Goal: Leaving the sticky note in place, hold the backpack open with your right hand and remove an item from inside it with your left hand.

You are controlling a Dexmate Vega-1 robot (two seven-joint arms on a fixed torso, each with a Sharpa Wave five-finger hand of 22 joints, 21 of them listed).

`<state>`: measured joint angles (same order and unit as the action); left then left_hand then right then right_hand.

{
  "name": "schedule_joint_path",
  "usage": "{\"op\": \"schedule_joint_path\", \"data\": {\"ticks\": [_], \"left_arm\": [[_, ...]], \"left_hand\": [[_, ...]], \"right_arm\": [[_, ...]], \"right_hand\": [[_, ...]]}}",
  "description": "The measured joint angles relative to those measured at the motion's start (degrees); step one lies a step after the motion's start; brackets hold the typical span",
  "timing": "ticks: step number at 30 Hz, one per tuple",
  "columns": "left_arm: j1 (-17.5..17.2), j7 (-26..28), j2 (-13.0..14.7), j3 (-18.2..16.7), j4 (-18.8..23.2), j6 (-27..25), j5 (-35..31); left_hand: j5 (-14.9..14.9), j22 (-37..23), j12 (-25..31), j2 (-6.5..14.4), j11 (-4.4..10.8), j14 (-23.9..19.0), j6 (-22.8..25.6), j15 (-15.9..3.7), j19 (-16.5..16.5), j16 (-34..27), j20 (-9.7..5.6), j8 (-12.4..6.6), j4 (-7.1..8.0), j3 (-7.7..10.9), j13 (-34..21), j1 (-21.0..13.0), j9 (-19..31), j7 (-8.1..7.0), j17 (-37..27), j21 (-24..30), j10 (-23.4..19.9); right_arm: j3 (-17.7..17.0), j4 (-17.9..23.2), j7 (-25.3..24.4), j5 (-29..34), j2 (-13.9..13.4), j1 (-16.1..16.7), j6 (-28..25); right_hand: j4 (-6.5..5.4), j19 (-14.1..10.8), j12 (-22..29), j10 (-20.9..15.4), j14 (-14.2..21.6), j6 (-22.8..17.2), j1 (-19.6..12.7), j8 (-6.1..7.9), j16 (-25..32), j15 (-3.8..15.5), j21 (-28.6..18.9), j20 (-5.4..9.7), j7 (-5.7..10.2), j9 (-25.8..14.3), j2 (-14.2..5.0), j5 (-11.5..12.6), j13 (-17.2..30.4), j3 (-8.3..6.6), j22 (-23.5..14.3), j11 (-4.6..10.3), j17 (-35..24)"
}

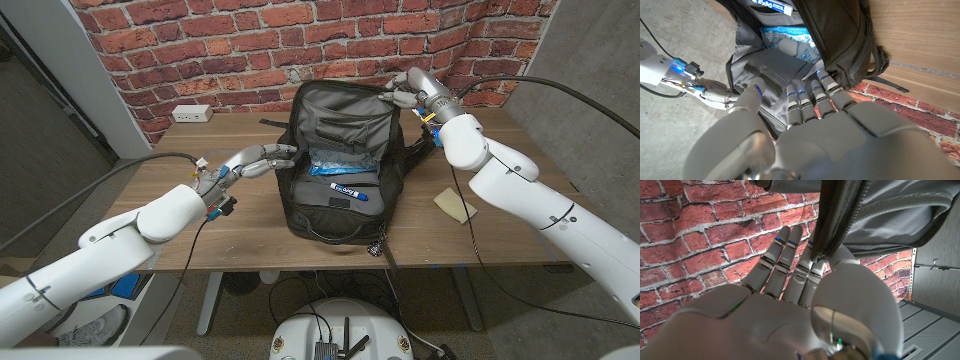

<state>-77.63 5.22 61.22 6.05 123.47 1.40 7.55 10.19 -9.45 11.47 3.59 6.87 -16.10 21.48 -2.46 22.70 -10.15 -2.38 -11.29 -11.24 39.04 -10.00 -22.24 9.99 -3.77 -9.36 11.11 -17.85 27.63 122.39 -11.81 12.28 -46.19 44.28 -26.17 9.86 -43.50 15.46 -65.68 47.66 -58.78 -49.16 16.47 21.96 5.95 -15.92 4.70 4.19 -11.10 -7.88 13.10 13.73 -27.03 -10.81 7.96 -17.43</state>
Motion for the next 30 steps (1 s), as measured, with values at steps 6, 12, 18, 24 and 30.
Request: {"op": "schedule_joint_path", "data": {"ticks": [6, 12, 18, 24, 30], "left_arm": [[0.7, -0.7, 0.2, 0.2, 0.7, -0.1, -1.4], [2.2, -2.2, 0.3, 1.2, 1.0, -0.4, -3.4], [5.0, -4.0, 0.3, 3.2, 0.9, -0.4, -4.8], [8.8, -6.5, 0.3, 5.8, 0.5, -0.4, -6.3], [13.3, -9.2, 0.3, 8.8, -0.1, -0.6, -7.8]], "left_hand": [[0.2, 0.0, 0.0, -0.3, 0.29, -0.7, 0.3, 0.12, 0.7, 0.0, -0.14, 0.00, 0.00, 0.00, 0.0, -1.0, 0.0, -0.29, 0.0, 0.0, -0.3], [0.2, 0.0, 0.0, -0.9, 0.50, -0.7, 0.6, 0.12, 1.3, 0.0, -0.08, 0.00, 0.00, 0.00, 0.0, -2.6, 0.0, -0.59, 0.0, 0.0, -0.5], [0.2, 0.0, 0.0, -1.1, 0.59, -1.3, 0.6, 0.11, 1.6, 0.0, -0.38, 0.00, -0.24, -0.24, 0.0, -3.4, 0.0, -0.61, 0.0, 0.0, -0.6], [0.2, 0.0, 0.0, -1.8, 0.59, -1.3, 0.4, 0.11, 1.6, 0.0, -0.38, 0.00, -0.24, -0.24, 0.0, -4.9, 0.0, -0.83, 0.0, 0.0, -0.6], [0.2, 0.0, -0.3, -2.4, 0.59, -1.3, 0.1, 0.11, 1.6, 0.0, -0.38, 0.00, -0.24, -0.24, 0.0, -6.2, 0.0, -1.14, 0.0, 0.0, -0.6]], "right_arm": [[-0.3, 0.0, -0.8, -0.2, 0.4, 0.6, 0.3], [-0.5, 0.0, -1.3, -0.3, 0.6, 0.9, 0.5], [-0.6, -0.1, -1.9, -0.3, 0.8, 1.2, 0.9], [-0.8, -0.3, -2.5, -0.3, 1.0, 1.5, 1.4], [-1.0, -0.8, -3.0, -0.5, 1.2, 1.6, 2.4]], "right_hand": [[-0.08, 0.0, 0.0, 0.0, 0.1, 0.0, 0.1, -0.12, 0.0, -0.11, 0.0, 0.00, 0.01, 0.0, -0.08, 0.0, 0.0, 0.19, 0.0, 0.00, -0.3], [-0.01, 0.0, -0.2, 0.0, 0.3, 0.0, 0.2, -0.18, 0.0, 0.09, 0.0, 0.00, 0.01, 0.0, -0.15, -0.1, 0.0, 0.26, 0.0, 0.00, -0.3], [0.00, 0.0, -0.2, 0.0, 0.3, 0.0, 0.1, -0.33, 0.0, 0.09, 0.0, 0.00, 0.02, 0.1, -0.15, 0.2, 0.0, 0.27, 0.0, 0.00, -0.3], [-0.11, 0.0, -0.2, 0.0, 0.3, 0.1, 0.1, -0.34, -0.1, 0.09, 0.0, 0.00, 0.08, 0.1, -0.14, 0.3, 0.0, 0.16, 0.0, 0.00, -0.3], [-0.12, 0.0, -0.4, 0.0, 0.3, 0.1, 0.1, -0.56, -0.4, 0.09, 0.0, 0.00, 0.08, 0.0, -0.14, 0.3, 0.3, 0.16, 0.0, -0.01, -0.3]]}}
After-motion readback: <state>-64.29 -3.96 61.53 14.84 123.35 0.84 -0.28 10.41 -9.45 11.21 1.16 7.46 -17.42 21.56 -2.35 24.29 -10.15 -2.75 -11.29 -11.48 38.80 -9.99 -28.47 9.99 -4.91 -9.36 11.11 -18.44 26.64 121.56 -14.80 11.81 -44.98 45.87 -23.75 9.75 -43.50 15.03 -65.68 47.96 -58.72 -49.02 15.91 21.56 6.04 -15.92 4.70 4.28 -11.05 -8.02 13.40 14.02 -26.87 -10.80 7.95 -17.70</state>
